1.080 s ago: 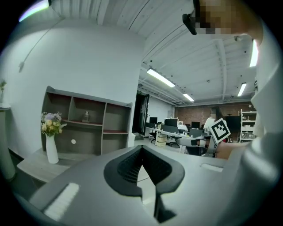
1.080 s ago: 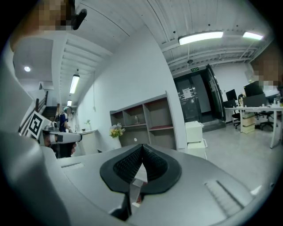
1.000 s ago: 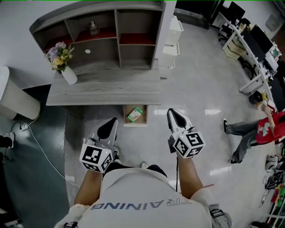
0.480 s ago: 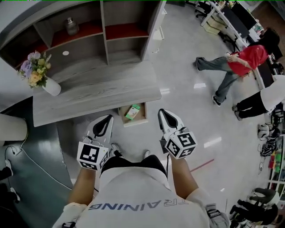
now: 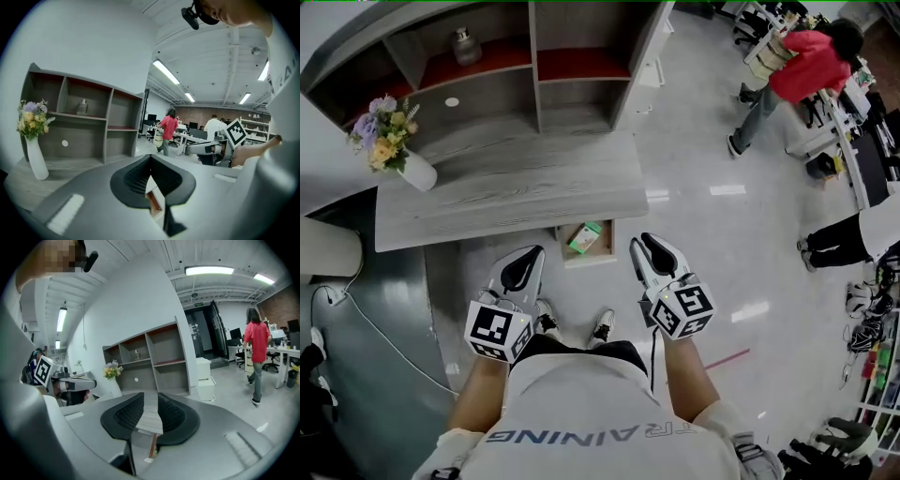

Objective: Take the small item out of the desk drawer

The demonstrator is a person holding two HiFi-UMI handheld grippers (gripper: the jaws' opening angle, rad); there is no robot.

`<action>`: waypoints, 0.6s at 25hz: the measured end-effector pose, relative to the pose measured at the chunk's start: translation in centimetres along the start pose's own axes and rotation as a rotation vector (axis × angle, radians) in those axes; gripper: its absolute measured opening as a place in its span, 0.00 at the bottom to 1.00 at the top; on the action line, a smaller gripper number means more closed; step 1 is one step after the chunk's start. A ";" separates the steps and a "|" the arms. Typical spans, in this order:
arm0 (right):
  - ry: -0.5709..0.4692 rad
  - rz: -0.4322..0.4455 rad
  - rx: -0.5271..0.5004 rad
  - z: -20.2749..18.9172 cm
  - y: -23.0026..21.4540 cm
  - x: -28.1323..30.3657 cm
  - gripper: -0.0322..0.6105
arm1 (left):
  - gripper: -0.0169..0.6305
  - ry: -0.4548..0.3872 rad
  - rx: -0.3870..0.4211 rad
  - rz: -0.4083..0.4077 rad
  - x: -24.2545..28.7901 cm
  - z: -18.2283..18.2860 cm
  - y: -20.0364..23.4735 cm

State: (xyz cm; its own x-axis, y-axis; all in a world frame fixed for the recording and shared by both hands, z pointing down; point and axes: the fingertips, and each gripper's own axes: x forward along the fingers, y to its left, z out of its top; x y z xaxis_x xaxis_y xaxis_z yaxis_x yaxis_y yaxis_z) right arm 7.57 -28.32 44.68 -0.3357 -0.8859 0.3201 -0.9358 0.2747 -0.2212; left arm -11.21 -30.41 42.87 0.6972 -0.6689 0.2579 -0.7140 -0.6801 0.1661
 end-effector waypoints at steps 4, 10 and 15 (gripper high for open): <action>0.026 0.046 -0.005 -0.3 0.2 0.1 0.35 | 0.03 -0.004 0.002 0.012 0.1 0.5 -1.1; 0.085 0.069 0.006 -1.5 0.3 0.2 0.57 | 0.03 0.007 -0.002 0.010 0.0 0.5 -1.9; 0.133 0.044 0.024 -2.9 -0.4 0.5 0.69 | 0.03 0.014 -0.012 0.004 0.2 0.2 -2.0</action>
State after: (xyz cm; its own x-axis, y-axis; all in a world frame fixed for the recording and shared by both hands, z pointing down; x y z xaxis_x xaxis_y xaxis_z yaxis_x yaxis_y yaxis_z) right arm 7.46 -27.80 47.64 -0.3893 -0.8154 0.4285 -0.9175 0.3020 -0.2588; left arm -9.60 -29.26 42.39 0.6931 -0.6675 0.2721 -0.7179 -0.6735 0.1762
